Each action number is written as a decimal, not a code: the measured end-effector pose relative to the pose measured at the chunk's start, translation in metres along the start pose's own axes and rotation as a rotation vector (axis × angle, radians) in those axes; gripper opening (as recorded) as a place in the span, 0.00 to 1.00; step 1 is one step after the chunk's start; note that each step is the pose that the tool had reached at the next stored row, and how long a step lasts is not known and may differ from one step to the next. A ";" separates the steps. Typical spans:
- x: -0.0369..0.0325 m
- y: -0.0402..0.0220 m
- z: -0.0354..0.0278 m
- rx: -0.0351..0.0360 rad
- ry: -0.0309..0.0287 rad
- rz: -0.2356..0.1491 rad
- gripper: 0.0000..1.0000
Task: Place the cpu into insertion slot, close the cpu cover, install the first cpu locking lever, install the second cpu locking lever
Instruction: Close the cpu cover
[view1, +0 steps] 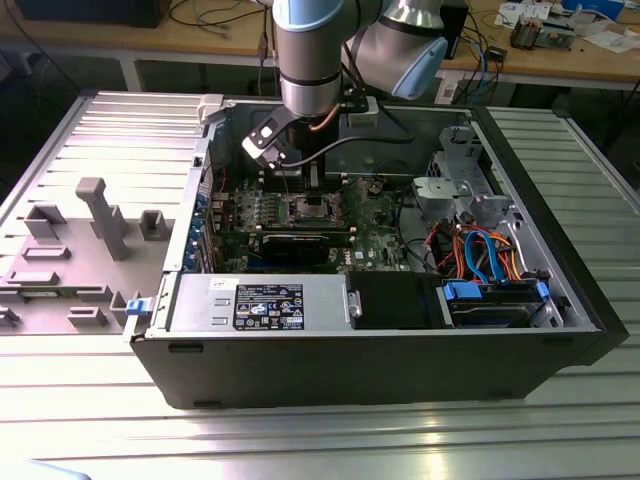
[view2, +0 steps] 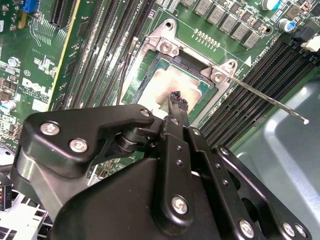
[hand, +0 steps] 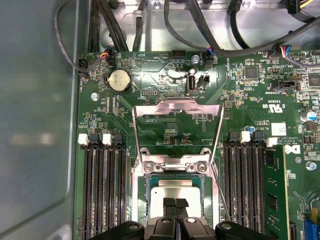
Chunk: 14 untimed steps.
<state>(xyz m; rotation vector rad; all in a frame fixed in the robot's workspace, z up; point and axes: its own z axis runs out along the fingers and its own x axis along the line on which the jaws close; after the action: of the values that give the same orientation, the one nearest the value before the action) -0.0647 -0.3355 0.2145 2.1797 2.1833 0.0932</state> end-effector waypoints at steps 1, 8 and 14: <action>0.0000 0.0000 -0.0003 0.0000 0.0000 0.000 0.11; 0.0000 0.0001 -0.0015 -0.0001 -0.0016 0.000 0.11; 0.0000 0.0001 -0.0017 0.0000 -0.0058 0.000 0.11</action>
<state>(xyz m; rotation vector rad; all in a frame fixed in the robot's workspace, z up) -0.0647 -0.3355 0.2163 2.1767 2.1807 0.0867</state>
